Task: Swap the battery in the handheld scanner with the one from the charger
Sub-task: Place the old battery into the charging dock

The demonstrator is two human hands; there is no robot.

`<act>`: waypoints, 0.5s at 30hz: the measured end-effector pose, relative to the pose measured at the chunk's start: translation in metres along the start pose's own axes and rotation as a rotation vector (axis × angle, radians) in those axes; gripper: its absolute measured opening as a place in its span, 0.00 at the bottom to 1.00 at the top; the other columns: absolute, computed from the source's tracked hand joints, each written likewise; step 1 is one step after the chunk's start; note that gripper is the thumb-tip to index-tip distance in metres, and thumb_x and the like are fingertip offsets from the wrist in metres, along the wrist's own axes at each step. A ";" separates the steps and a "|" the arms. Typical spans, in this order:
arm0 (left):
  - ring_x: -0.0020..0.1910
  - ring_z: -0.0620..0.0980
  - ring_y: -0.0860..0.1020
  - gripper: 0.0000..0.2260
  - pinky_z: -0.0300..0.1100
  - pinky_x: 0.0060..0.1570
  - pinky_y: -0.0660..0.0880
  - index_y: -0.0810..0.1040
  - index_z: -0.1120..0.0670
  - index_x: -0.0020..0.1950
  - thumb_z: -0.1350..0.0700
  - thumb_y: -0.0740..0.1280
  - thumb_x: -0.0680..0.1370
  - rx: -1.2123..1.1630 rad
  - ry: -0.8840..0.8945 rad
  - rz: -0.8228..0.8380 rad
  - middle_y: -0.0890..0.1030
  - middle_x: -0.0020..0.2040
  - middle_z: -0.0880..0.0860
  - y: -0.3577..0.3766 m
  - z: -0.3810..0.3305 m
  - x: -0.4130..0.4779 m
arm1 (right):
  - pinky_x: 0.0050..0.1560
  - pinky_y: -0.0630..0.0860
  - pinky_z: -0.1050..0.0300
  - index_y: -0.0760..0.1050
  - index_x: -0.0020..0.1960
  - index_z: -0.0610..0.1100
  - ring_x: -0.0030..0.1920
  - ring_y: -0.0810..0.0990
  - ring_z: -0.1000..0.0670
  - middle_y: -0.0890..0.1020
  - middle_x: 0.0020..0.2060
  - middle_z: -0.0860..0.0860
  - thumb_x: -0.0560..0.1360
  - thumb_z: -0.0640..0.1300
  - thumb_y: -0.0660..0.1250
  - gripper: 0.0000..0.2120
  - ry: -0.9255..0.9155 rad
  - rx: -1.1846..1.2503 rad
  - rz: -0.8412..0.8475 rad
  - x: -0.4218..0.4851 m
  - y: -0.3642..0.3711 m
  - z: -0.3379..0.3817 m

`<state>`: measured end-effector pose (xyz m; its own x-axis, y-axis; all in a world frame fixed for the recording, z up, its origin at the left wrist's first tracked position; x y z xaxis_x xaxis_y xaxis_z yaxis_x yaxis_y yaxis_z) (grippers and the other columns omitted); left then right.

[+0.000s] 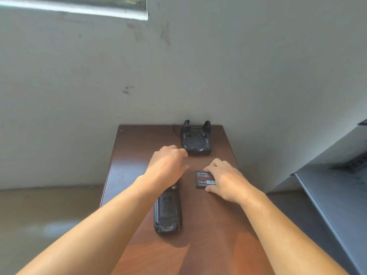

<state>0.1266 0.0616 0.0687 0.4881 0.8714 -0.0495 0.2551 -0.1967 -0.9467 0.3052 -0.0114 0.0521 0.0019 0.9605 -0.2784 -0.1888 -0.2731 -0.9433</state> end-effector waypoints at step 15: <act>0.75 0.62 0.62 0.56 0.58 0.67 0.72 0.43 0.49 0.83 0.41 0.78 0.68 0.036 0.158 -0.032 0.59 0.80 0.57 -0.010 0.020 0.091 | 0.54 0.76 0.50 0.73 0.63 0.53 0.59 0.79 0.45 0.80 0.59 0.55 0.69 0.53 0.73 0.24 -0.049 0.075 -0.236 0.088 -0.079 0.011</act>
<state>0.1519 0.1522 0.0672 0.6065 0.7946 0.0285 0.2439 -0.1518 -0.9579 0.3091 0.0950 0.1037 0.0070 0.9991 -0.0411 -0.2608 -0.0379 -0.9647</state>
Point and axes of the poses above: each hand's wrist, its own x-axis towards the middle knuckle, its own y-axis out of the palm, z = x × y, the point moved 3 cm from there along x, towards the middle knuckle
